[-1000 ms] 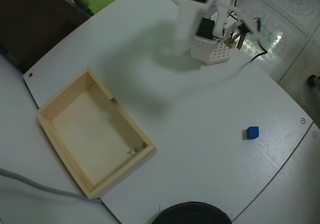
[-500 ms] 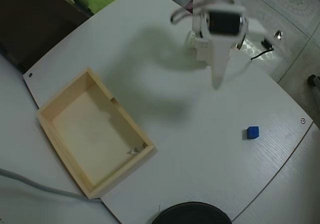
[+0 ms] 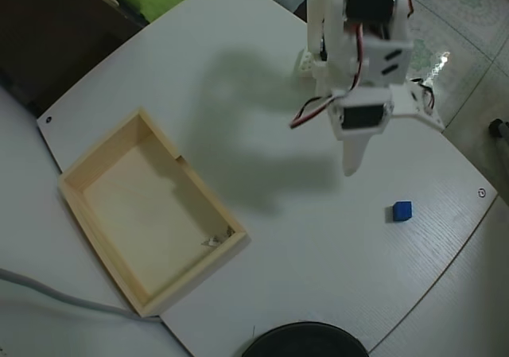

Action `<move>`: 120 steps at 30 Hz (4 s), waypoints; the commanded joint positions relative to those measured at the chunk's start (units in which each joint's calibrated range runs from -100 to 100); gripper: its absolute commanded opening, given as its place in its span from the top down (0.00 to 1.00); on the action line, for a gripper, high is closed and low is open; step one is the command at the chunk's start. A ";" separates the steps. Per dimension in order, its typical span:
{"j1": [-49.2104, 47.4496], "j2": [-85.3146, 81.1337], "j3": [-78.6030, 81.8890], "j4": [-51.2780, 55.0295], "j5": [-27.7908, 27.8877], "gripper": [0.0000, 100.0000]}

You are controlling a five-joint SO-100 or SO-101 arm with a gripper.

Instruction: Pick up the small blue cube and put it into the box

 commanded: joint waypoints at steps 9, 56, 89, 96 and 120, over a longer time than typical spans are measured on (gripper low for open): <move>-11.63 4.39 2.08 -3.79 0.27 0.81; -23.57 36.77 -16.11 -17.55 5.47 0.71; -19.00 36.85 -3.98 -26.47 9.38 0.71; -18.70 36.85 0.45 -30.46 9.38 0.71; -18.70 36.60 0.18 -30.29 8.91 0.91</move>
